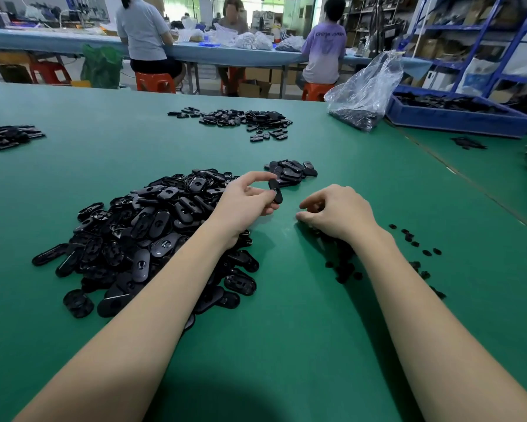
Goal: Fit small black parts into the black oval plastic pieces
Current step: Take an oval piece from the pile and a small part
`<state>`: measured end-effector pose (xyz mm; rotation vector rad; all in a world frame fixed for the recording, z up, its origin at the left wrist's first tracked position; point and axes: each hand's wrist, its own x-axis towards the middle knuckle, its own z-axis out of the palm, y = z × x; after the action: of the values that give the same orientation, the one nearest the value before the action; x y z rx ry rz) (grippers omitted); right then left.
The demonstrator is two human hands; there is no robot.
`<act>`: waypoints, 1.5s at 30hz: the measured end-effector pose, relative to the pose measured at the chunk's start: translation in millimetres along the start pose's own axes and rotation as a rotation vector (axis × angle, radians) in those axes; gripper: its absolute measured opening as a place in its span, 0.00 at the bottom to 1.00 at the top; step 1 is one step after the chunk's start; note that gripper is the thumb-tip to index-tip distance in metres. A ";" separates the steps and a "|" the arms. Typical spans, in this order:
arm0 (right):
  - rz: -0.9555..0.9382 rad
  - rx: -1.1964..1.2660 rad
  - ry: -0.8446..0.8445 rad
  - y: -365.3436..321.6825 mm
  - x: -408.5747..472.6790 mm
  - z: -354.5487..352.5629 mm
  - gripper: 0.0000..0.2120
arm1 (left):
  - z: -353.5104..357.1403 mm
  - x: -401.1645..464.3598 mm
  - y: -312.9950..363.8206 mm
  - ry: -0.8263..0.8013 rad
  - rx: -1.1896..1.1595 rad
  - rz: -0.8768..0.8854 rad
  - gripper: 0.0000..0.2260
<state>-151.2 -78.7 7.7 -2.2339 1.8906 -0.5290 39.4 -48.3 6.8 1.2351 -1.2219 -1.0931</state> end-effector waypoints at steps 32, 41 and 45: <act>0.157 0.893 -0.034 -33.3 -5.7 -11.4 0.09 | 1.0 -5.9 7.9 0.034 0.005 0.164 0.11; 0.183 0.905 -0.072 -29.0 -5.3 -12.4 0.09 | 0.0 -5.3 9.4 0.044 0.088 0.185 0.11; 0.151 0.872 -0.056 -21.9 -4.2 -15.4 0.15 | -0.7 -4.9 13.1 0.005 -0.068 0.094 0.11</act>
<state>-137.4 -69.1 28.9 -1.5018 1.3773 -1.0037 39.1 -42.6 19.6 1.1174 -1.2171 -1.0531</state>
